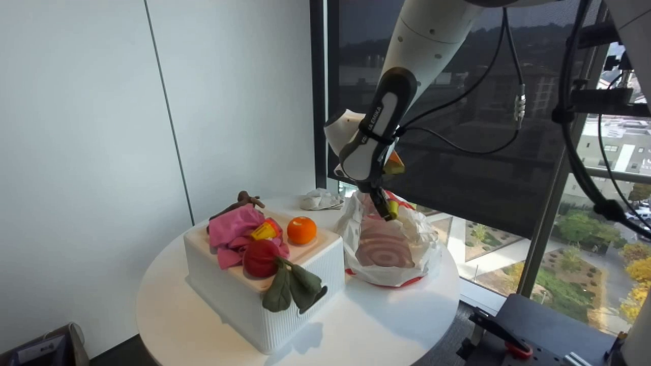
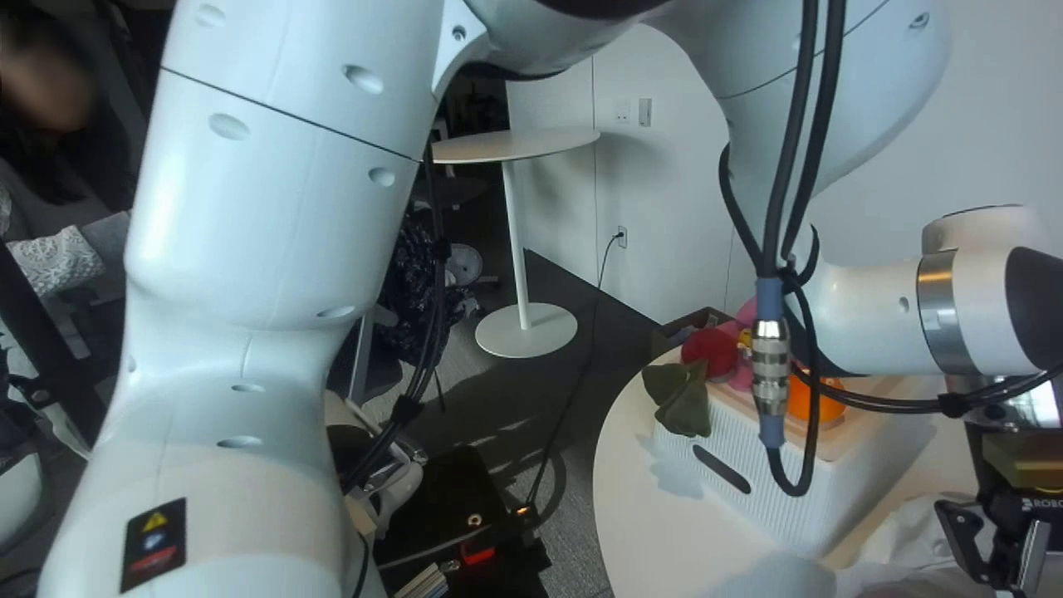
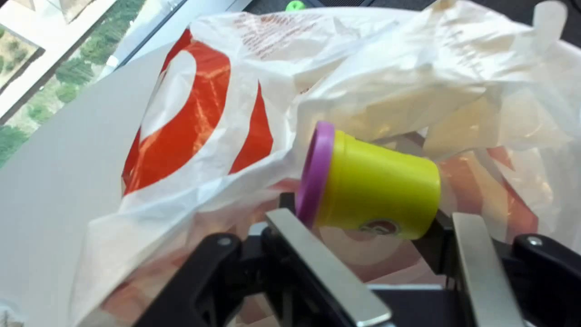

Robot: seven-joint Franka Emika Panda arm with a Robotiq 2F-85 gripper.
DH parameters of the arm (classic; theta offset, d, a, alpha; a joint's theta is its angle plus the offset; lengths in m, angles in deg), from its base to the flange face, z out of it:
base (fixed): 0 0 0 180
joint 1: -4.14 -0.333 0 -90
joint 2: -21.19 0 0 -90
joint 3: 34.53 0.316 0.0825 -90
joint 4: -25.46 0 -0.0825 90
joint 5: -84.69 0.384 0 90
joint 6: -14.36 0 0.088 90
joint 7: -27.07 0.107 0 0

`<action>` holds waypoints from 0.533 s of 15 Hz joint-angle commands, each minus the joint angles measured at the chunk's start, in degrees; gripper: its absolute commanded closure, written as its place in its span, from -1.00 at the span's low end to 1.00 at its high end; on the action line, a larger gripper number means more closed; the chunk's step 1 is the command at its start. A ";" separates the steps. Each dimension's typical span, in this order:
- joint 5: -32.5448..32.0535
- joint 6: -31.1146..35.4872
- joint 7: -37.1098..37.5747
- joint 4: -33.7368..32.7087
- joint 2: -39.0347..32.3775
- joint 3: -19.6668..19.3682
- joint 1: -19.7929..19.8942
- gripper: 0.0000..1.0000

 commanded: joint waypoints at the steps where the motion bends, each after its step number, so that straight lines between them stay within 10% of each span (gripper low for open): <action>1: -3.08 -15.88 0.22 4.40 10.70 6.05 -0.79 0.24; 8: 7.18 -3.09 3.64 11.62 21.32 20.65 1.26 0.24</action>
